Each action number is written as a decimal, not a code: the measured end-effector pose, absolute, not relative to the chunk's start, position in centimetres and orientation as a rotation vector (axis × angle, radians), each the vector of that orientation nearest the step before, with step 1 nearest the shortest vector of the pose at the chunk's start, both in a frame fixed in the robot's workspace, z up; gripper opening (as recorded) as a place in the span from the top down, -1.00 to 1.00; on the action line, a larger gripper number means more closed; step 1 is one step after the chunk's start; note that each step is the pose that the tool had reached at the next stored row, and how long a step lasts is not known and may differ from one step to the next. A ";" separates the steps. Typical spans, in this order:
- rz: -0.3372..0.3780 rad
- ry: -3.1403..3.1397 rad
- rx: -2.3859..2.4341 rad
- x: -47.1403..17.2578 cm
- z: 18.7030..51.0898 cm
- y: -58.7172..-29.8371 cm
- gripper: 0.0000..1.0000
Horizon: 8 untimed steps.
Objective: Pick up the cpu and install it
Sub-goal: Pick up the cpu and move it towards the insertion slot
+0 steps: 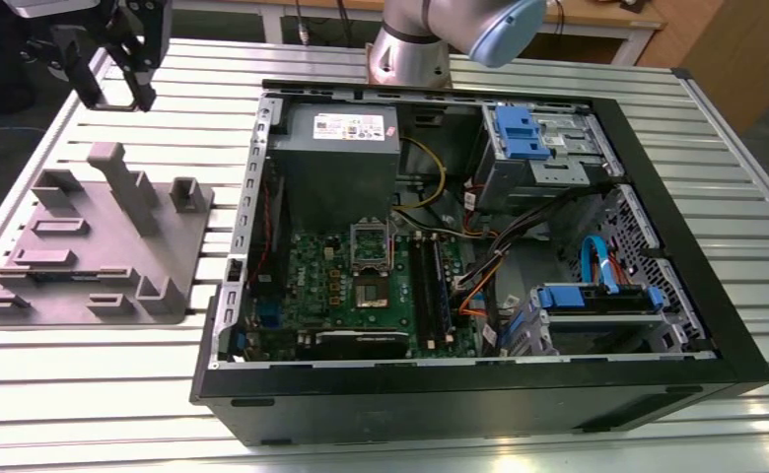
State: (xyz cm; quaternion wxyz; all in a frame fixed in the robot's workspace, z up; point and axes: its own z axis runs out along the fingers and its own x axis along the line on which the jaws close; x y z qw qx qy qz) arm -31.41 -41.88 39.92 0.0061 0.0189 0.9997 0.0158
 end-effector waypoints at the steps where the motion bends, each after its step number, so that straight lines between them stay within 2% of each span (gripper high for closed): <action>1: 0.049 3.128 0.059 -31.3 39.9 -41.9 0.06; 8: 0.049 3.128 0.059 -30.9 39.9 -41.9 0.06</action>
